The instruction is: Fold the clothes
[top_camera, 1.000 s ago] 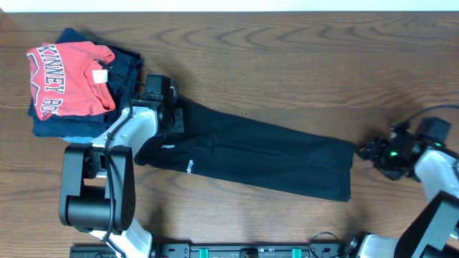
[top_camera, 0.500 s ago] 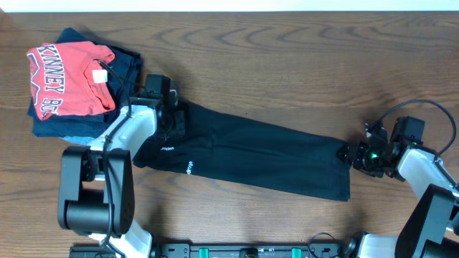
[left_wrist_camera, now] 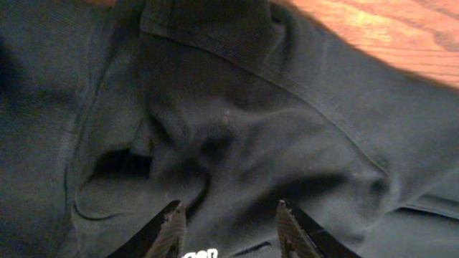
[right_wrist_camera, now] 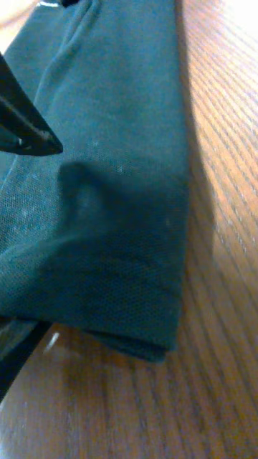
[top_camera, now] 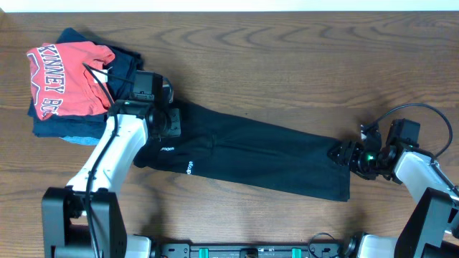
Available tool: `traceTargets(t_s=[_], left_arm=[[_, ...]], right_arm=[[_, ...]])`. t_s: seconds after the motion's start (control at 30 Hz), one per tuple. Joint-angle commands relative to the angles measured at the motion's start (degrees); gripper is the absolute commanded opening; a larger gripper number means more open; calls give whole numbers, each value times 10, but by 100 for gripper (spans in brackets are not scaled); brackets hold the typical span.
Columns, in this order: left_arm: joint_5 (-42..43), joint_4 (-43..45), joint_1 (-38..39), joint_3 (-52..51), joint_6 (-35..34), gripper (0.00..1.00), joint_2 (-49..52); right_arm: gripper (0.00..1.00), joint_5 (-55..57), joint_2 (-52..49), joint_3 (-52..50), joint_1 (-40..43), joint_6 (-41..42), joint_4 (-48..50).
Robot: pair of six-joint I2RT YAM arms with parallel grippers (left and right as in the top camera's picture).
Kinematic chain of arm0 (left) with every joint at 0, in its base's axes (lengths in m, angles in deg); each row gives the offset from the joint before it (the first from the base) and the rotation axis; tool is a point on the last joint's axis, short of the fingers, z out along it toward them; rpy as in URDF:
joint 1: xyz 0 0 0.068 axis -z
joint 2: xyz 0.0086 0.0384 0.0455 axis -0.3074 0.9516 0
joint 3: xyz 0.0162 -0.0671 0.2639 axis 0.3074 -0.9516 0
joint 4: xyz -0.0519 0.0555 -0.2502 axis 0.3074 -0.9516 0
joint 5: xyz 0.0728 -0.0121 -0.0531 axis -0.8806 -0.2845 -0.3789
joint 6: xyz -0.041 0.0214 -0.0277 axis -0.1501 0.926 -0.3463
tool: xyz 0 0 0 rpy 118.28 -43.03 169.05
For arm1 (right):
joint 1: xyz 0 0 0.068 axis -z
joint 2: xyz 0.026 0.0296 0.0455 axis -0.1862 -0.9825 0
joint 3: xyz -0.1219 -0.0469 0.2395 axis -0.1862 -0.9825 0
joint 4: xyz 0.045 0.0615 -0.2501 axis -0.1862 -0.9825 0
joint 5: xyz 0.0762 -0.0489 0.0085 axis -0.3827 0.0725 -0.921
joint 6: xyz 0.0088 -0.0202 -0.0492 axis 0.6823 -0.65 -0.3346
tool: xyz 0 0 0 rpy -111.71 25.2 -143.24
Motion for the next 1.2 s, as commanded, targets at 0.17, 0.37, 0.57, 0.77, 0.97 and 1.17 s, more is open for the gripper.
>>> traceTargets(t_s=[0.17,0.37,0.57,0.77,0.97,1.17], left_arm=[[-1,-9,-2,12,-1,44,-13],[-2,-9,-2,12,-1,44,-13],[-3,-13,-2,12,0,44,-13],[-2,-14,-2,12,0,44,-13],[-2,-15,-2,12,0,44,-13],[-2,-15,-2,12,0,44,-13]], right_arm=[[20,110,-35,-65,-1,17,11],[1,113,-7,-26,16,56,-20],[1,135,52,33,56,95,-73],[1,194,96,63,63,109,-96],[1,203,102,77,63,115,-97],[1,196,103,94,62,100,-114]])
